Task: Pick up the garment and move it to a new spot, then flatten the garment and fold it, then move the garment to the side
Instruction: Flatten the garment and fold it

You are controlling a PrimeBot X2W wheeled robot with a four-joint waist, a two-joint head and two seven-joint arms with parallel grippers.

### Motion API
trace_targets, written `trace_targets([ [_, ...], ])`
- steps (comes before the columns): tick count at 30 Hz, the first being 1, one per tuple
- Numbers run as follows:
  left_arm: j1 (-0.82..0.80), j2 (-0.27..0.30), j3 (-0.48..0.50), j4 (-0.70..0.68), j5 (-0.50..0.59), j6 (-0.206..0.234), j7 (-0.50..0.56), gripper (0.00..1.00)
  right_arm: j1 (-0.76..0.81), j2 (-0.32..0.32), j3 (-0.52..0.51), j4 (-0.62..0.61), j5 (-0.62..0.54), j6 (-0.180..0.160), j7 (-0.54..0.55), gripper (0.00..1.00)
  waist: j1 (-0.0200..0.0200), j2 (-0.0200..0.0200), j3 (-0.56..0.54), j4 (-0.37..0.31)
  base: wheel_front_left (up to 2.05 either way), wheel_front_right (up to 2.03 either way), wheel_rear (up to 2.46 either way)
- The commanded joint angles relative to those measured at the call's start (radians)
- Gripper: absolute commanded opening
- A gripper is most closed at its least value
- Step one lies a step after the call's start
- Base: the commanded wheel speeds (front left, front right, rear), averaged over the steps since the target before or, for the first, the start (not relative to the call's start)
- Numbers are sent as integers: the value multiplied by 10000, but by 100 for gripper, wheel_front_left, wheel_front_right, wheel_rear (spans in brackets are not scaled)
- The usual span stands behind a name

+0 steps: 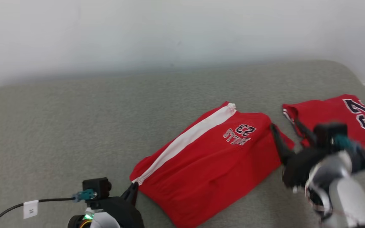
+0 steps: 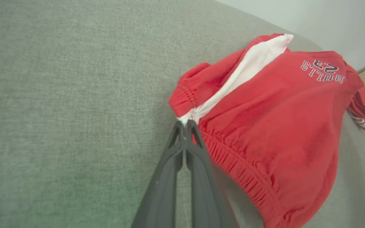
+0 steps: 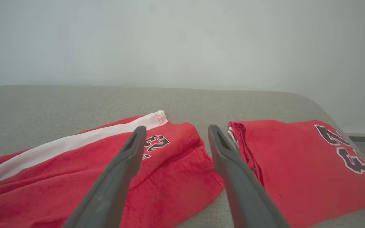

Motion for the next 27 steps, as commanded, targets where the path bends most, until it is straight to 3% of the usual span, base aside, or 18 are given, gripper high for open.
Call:
trace_targets([
  [1, -24, -102, -104, -143, 118, 24, 57, 0, -946, -266, 145, 240, -17, -18, 603, 100, 0, -1, 450, 780, 0, 0, 0],
  [6, -549, -580, -457, -356, 316, -76, 49, 0, -2831, -871, 769, 1563, -512, -19, 1825, 100, 0, -1, 1046, 1598, 0, 0, 0],
  [15, -1284, -1268, -971, -325, 621, -326, -248, 0, -4440, -1687, 699, 4121, -1064, -18, 2109, 100, 0, -1, 2103, 2783, 0, 0, 0],
  [21, -1485, -1444, -1156, -451, 676, -410, -464, 0, -5109, -2008, 794, 5295, -968, -19, 1952, 77, 0, -1, 2646, 3274, 0, 0, 0],
  [24, -1502, -1475, -1193, -497, 664, -428, -525, 0, -5274, -2086, 911, 5703, -915, -19, 1894, 59, 0, -1, 2787, 3420, 0, 0, 0],
  [27, -1471, -1484, -1214, -517, 641, -421, -573, 0, -5426, -2173, 1022, 5945, -866, -19, 1759, 51, 0, -1, 2835, 3488, 0, 0, 0],
])
